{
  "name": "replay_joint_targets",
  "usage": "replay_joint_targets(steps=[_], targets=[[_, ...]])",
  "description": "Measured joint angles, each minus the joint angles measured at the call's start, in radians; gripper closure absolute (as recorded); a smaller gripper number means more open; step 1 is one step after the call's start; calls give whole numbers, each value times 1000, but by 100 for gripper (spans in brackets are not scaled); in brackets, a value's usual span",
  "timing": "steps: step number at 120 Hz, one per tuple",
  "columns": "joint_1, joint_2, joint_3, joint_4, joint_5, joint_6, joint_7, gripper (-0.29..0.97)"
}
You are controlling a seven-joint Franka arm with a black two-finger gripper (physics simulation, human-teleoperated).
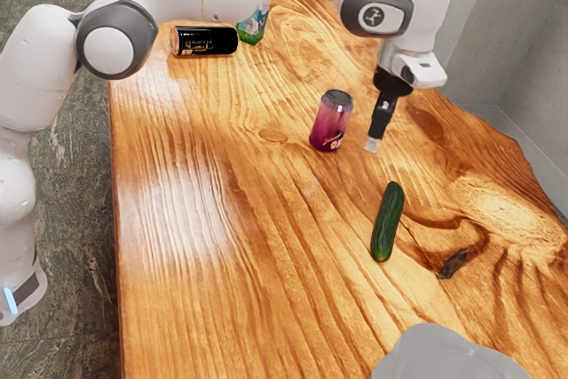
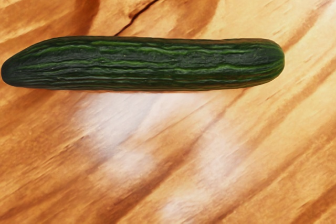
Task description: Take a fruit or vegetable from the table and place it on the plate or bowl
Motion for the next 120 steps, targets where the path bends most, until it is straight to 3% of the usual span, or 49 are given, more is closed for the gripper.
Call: replay_joint_targets(steps=[21, 44, 72, 120], targets=[[0, 4, 0, -1, -125, 8, -243, 0], [9, 12, 21, -7, -180, -68, -494, 0], [-1, 42, 30, -5, -83, -38, -744, 0], [-4, 39, 45, 9, -54, 54, -1145, 0]])
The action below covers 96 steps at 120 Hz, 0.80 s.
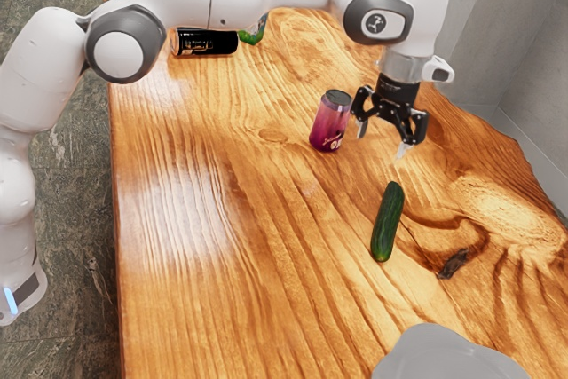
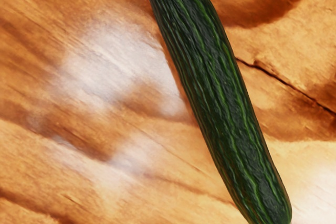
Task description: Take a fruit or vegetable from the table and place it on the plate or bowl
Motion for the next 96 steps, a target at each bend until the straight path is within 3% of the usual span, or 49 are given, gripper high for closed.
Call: replay_joint_targets(steps=[22, 37, 45, 52, 78, 96], targets=[[-6, 1, -1, -1, -26, 51, -119, 0], [-58, -2, 4, -5, -36, 72, -184, 0], [-176, -3, 141, -6, -58, 78, -215, 0], [-226, 1, 217, -9, -92, 83, -239, 0], [-248, 57, 341, -40, -135, 91, -316, 0], [-249, 115, 359, -36, -143, 121, -357, 0]])
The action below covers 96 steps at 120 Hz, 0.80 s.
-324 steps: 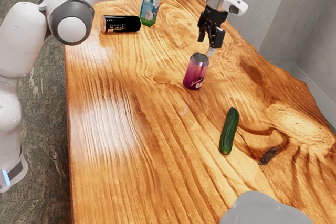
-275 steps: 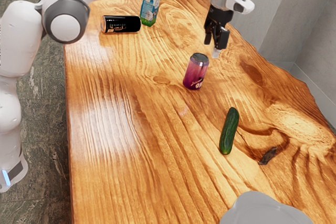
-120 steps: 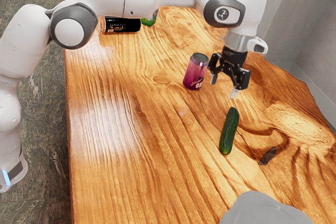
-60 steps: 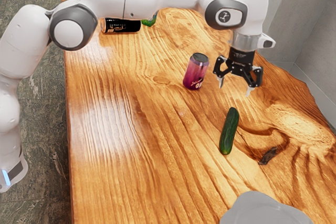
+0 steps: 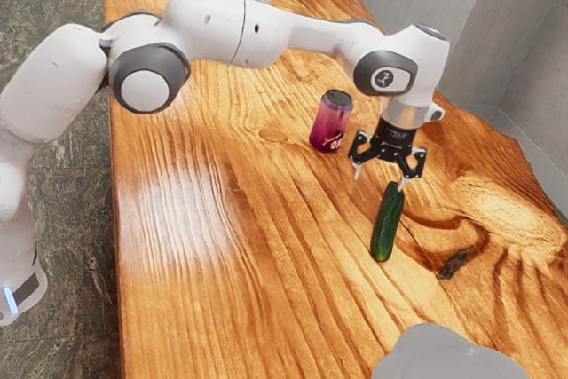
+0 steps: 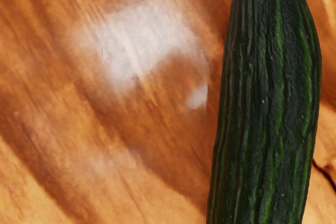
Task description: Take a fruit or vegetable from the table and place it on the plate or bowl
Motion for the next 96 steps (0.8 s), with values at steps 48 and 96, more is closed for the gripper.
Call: replay_joint_targets(steps=[48, 96], targets=[[-22, 53, -5, 17, -11, 85, -57, 0], [-32, 102, -4, 40, -13, 115, -80, 0]])
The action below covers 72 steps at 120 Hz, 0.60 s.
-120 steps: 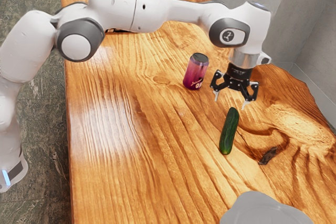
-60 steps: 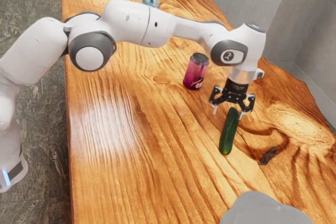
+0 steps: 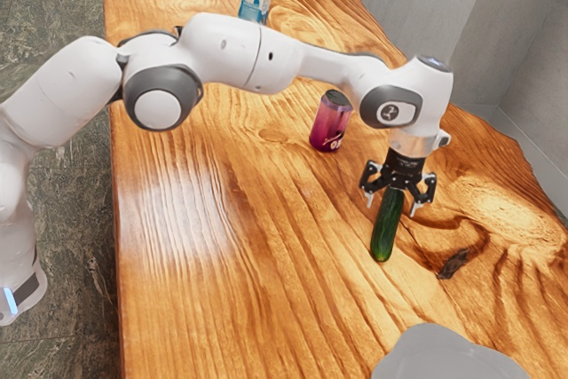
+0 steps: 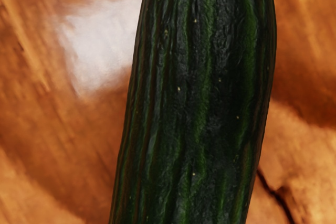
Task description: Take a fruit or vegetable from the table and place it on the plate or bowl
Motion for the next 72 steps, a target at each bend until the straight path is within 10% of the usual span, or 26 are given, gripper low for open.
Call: replay_joint_targets(steps=[46, 72], targets=[[-1, 26, 0, 0, 5, 4, -11, 0], [-8, 33, 2, 2, 7, 4, -15, 33]])
